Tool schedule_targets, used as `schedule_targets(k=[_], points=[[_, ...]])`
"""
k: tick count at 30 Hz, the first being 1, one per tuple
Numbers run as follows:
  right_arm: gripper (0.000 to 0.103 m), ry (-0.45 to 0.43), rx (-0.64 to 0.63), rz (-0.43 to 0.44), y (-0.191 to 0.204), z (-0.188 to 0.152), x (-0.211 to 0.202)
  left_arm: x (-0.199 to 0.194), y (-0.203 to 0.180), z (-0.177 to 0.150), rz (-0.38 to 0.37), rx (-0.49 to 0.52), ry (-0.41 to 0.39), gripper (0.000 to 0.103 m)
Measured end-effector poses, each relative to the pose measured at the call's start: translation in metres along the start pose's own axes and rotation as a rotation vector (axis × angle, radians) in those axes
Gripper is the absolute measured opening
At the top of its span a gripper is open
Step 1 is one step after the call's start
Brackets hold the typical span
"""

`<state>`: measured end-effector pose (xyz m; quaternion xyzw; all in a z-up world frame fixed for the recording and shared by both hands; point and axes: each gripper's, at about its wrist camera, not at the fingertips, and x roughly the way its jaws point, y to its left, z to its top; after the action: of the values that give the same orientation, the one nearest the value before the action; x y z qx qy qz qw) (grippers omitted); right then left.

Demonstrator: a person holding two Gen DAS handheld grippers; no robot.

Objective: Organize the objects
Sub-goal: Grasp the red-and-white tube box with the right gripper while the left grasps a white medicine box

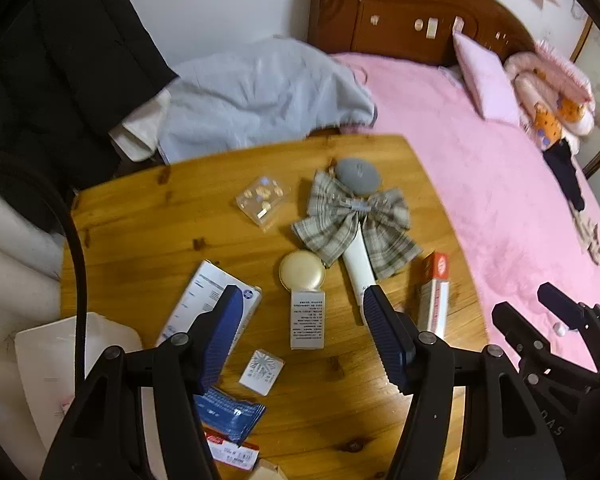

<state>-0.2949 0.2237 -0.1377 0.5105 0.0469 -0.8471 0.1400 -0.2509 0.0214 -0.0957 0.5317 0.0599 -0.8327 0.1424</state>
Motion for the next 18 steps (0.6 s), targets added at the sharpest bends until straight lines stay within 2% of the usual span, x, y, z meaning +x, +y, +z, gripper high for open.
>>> schedule_targets(k=[9, 18], points=[[0.067, 0.121, 0.005, 0.039, -0.008, -0.012, 0.069, 0.069, -0.009, -0.016, 0.02, -0.018, 0.123, 0.067], [0.067, 0.19, 0.026, 0.062, -0.017, -0.018, 0.11, 0.107, -0.006, -0.028, 0.002, -0.087, 0.211, 0.067]])
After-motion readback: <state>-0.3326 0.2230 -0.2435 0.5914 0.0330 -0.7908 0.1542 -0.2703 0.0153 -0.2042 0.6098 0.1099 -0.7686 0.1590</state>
